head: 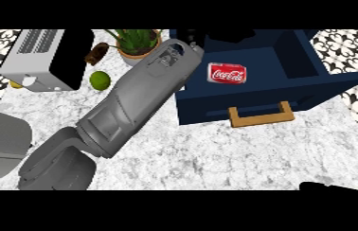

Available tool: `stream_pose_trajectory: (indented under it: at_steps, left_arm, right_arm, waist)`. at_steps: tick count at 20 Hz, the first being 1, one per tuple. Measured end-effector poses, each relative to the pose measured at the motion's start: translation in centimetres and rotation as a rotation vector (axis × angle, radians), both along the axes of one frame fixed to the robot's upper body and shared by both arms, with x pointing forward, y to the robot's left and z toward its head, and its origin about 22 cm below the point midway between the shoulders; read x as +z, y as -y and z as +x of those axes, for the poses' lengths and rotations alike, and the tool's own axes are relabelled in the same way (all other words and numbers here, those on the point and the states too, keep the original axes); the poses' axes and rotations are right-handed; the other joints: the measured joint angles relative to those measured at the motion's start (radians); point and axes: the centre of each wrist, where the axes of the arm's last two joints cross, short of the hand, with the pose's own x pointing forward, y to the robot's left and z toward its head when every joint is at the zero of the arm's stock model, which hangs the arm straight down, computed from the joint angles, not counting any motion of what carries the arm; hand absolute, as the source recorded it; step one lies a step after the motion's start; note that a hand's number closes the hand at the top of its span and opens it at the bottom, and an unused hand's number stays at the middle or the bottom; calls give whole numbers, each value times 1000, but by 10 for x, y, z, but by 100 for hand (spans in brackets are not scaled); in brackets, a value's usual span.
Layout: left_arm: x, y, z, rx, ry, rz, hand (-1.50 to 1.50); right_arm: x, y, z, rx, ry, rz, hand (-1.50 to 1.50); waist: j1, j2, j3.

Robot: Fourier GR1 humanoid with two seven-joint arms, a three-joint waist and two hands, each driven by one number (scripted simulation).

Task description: Pick up the can, place it into the drawer and close the drawer

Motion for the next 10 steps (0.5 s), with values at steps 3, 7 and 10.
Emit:
stream_pose_trajectory:
  at_steps: [3, 7, 10]
  left_arm:
    - [4, 3, -2, -2, 13, -26, -150]
    - [11, 7, -3, -3, 36, -37, -150]
    - [15, 9, -4, -1, 46, -38, -150]
  right_arm:
    - [3, -5, 4, -5, 18, -89, -150]
    - [3, -16, 12, -36, 31, -220, -150]
    - [1, -25, 20, -57, 30, -339, -150]
  waist:
    - [16, -3, 0]
    - [36, -6, -1]
    - [52, -8, -1]
